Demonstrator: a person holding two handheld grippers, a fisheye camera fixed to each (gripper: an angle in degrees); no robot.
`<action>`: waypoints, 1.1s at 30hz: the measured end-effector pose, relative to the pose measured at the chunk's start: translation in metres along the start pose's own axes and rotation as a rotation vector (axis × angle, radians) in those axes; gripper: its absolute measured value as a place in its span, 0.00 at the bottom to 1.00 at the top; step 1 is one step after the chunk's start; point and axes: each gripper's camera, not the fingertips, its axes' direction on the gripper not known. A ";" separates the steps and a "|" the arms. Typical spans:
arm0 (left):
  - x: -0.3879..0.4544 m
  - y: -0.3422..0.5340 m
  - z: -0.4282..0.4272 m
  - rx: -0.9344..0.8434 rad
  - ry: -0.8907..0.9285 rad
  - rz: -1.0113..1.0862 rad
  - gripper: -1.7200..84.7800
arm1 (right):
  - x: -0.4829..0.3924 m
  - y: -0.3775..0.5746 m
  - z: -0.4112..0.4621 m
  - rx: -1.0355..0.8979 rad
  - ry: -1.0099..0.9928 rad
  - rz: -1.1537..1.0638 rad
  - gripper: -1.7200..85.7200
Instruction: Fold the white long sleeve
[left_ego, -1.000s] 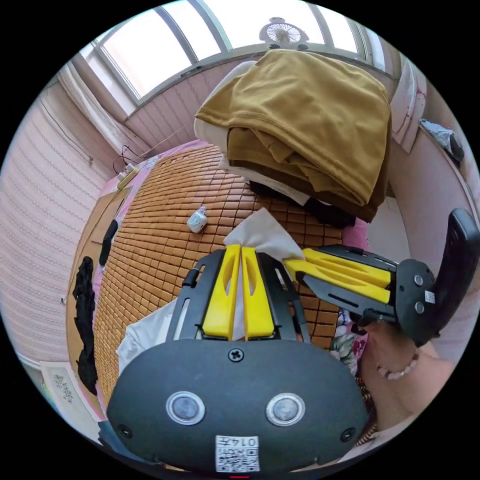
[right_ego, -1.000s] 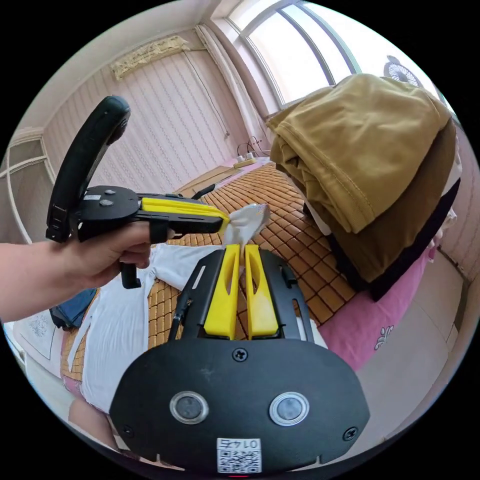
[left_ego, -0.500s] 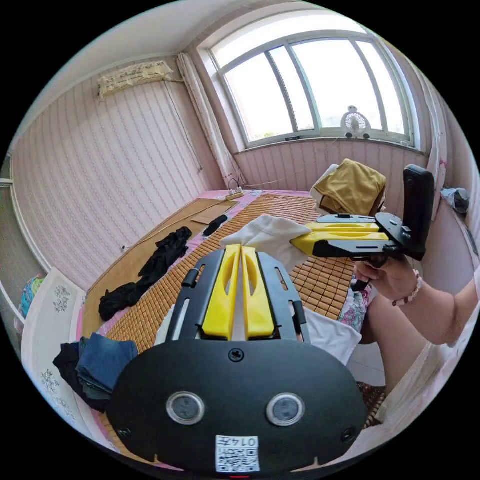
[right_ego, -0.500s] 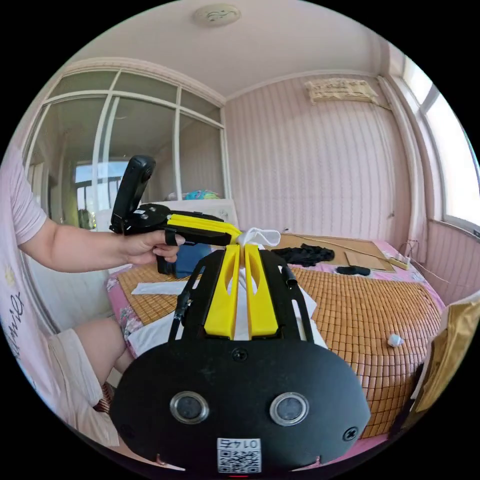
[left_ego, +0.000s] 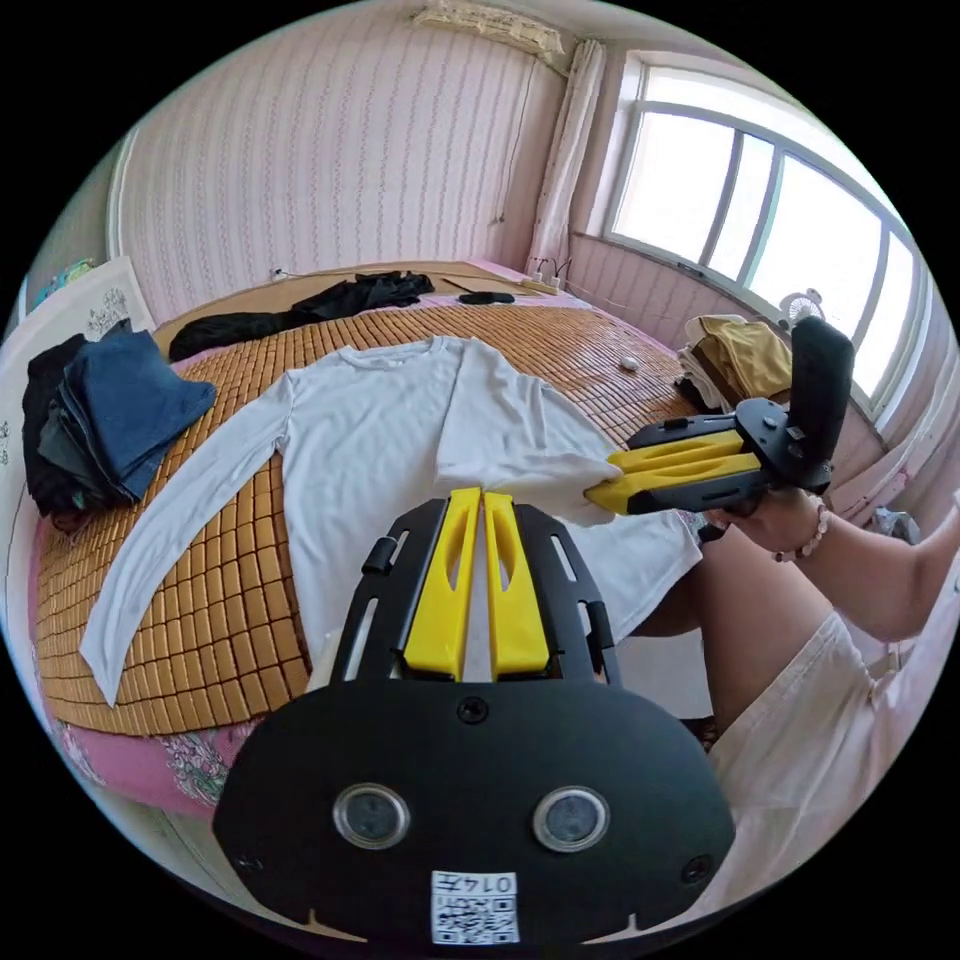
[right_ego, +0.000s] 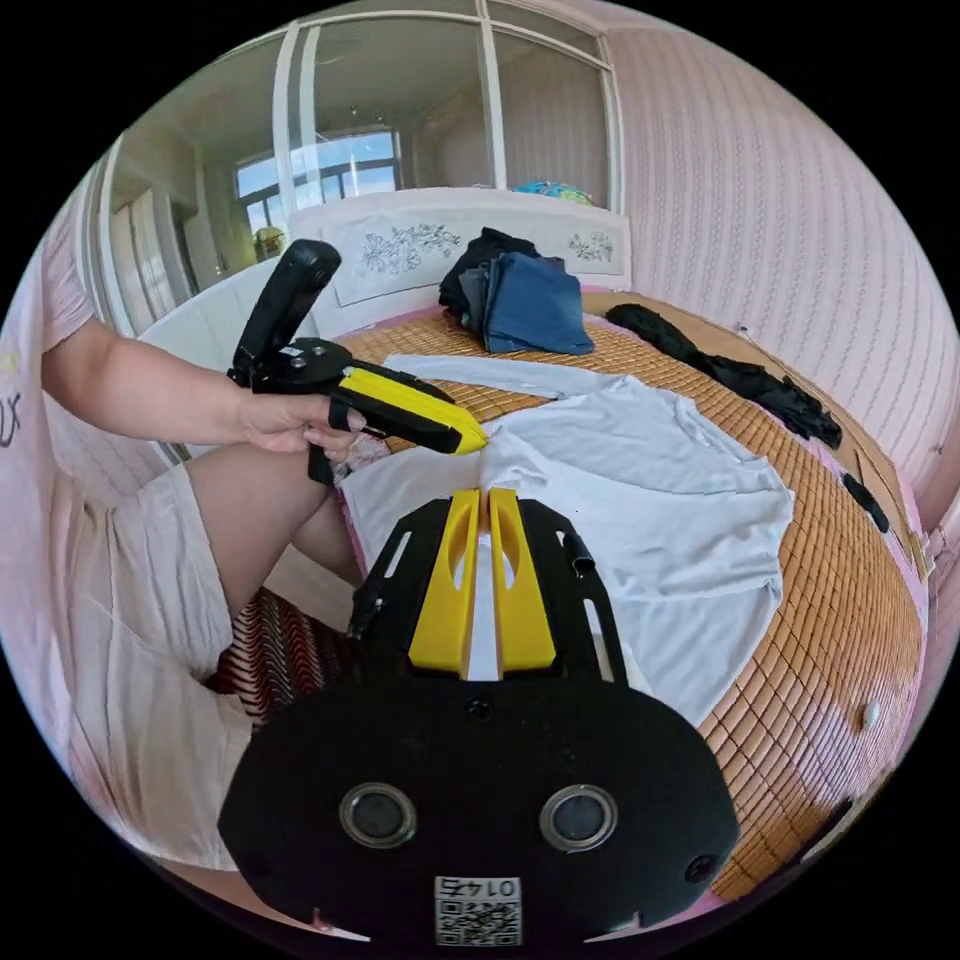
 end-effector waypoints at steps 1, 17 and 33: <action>-0.012 0.012 -0.004 -0.025 0.005 -0.010 0.01 | -0.005 -0.005 0.008 -0.032 -0.023 -0.032 0.03; -0.079 0.027 0.000 -0.238 -0.024 0.011 0.08 | 0.021 -0.075 0.093 -0.209 0.019 0.193 0.06; -0.224 0.109 -0.111 0.033 -0.173 -0.342 0.07 | 0.014 -0.160 0.154 -0.343 0.007 0.130 0.07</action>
